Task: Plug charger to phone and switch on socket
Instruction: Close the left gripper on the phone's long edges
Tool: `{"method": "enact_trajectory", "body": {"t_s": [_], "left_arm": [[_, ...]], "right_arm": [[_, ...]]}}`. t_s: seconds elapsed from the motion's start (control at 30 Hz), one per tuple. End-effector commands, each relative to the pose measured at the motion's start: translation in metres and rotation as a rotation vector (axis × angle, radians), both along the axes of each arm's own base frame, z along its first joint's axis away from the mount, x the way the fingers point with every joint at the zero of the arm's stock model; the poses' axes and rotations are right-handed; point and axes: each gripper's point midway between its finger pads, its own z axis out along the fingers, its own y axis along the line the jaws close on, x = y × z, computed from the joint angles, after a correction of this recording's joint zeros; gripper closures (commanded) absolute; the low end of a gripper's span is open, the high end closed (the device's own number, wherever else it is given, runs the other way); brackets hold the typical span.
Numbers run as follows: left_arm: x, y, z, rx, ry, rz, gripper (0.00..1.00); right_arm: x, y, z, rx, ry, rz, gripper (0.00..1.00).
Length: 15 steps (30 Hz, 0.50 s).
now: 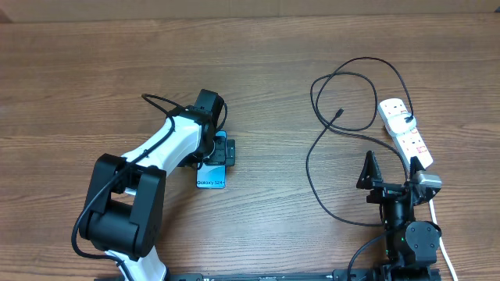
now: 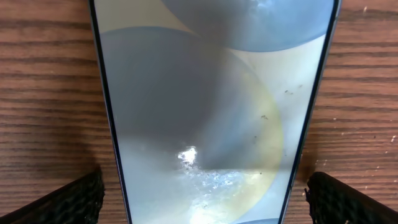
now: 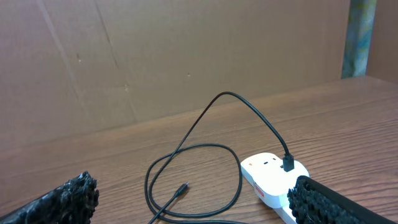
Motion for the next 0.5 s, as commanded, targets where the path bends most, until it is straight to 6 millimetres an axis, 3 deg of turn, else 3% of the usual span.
{"method": "enact_trajectory", "body": {"t_s": [0.0, 0.23, 0.47], "left_arm": [[-0.009, -0.002, -0.01, -0.014, 0.034, 0.004, 0.0], [-0.01, -0.001, -0.012, -0.01, 0.04, 0.016, 0.0], [-0.016, 0.006, -0.029, 0.035, 0.084, 0.058, 0.0]], "right_arm": [[0.0, -0.003, -0.002, -0.005, -0.001, -0.013, 0.0], [0.0, -0.003, -0.002, -0.005, -0.001, -0.013, 0.0], [0.0, -0.003, -0.002, -0.005, -0.001, -0.013, 0.0]]}}
